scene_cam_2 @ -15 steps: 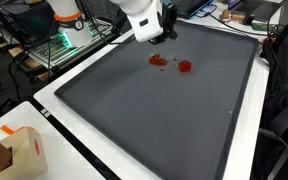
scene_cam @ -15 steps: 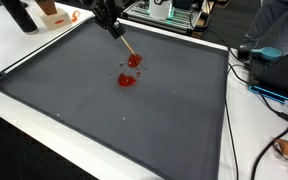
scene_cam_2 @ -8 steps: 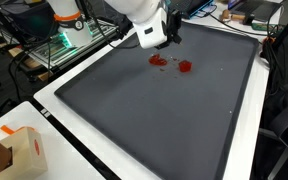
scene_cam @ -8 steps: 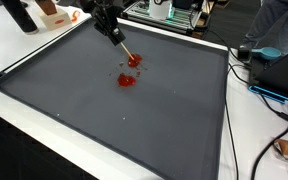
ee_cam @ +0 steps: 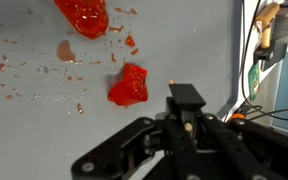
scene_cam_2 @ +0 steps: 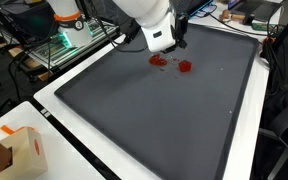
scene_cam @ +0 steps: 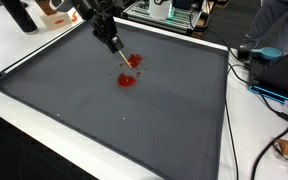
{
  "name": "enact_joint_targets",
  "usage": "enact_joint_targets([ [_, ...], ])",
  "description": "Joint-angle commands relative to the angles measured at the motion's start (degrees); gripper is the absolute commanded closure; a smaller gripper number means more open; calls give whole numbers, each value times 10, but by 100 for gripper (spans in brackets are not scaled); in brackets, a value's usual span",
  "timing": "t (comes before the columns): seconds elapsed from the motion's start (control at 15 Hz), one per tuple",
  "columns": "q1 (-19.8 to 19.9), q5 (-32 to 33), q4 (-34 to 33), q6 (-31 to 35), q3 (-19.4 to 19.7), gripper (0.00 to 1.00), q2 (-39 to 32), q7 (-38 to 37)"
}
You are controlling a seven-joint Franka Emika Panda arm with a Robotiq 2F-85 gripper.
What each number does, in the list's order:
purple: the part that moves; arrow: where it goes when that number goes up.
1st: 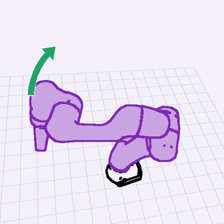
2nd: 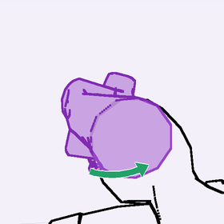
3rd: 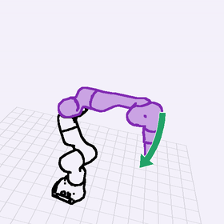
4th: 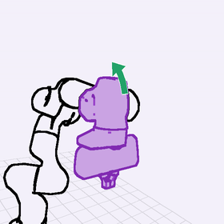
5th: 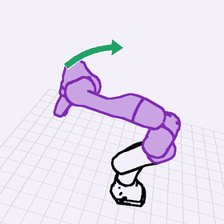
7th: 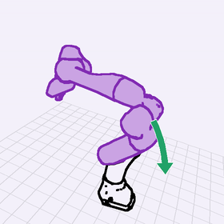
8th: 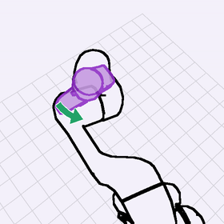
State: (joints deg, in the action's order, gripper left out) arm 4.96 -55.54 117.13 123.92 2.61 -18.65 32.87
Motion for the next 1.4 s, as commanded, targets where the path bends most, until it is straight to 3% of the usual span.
enact_joint_targets([
  [0.0,4,0,-12,14,-8,97,-9,-12],
  [0.47,-7,43,-22,21,-6,97,17,-70],
  [1.33,-66,378,-91,-31,-29,97,63,-322],
])
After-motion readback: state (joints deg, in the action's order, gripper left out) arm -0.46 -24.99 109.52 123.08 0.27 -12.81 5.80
